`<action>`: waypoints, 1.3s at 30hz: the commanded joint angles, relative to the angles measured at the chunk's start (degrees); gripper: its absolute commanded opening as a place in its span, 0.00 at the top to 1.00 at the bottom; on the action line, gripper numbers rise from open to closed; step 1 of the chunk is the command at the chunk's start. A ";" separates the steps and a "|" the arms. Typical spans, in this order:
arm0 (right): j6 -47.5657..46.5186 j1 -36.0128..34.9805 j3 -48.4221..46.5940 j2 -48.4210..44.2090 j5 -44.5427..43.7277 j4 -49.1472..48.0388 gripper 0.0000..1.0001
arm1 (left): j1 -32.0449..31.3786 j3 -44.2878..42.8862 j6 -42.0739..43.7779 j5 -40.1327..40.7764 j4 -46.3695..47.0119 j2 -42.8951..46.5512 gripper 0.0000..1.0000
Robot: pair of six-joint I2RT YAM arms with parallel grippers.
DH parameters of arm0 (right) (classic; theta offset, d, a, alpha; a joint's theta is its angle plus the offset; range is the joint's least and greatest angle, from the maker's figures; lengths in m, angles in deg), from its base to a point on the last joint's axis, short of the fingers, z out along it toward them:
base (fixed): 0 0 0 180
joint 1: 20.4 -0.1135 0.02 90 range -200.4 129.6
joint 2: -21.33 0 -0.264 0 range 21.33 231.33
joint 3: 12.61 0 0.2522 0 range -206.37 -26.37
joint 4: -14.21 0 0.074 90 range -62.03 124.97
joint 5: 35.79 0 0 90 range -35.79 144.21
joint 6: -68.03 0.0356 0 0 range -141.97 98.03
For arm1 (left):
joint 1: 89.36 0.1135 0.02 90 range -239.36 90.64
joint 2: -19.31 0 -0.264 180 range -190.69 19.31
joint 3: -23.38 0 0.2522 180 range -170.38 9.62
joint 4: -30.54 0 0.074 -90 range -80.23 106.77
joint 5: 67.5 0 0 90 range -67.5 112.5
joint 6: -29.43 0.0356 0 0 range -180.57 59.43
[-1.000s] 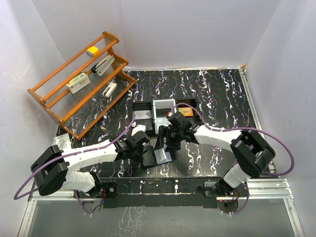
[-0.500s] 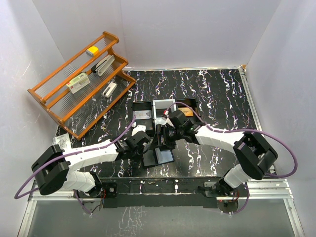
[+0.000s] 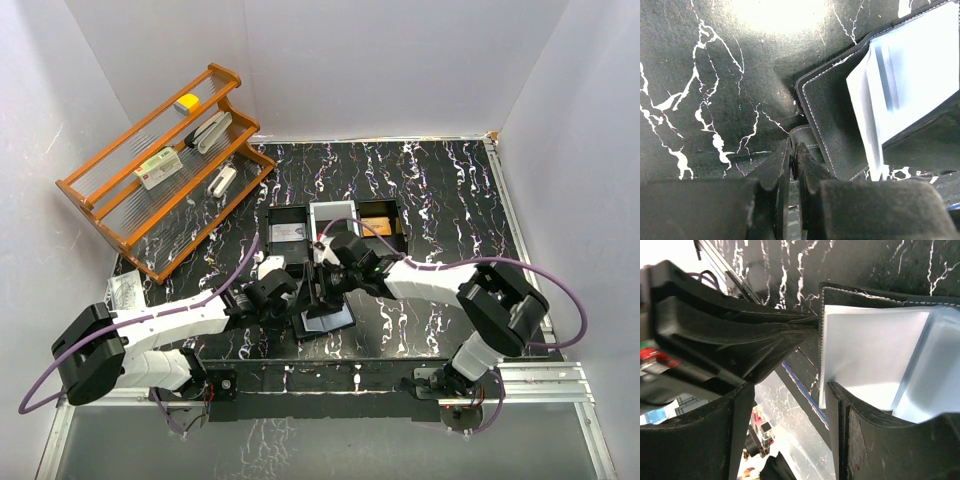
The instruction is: Take the credit cards out of the card holder
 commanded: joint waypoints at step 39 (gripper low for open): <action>9.89 -1.05 7.37 1.39 -15.93 -1.29 0.79 | -0.17 5.86 -13.10 0.81 7.38 11.40 0.28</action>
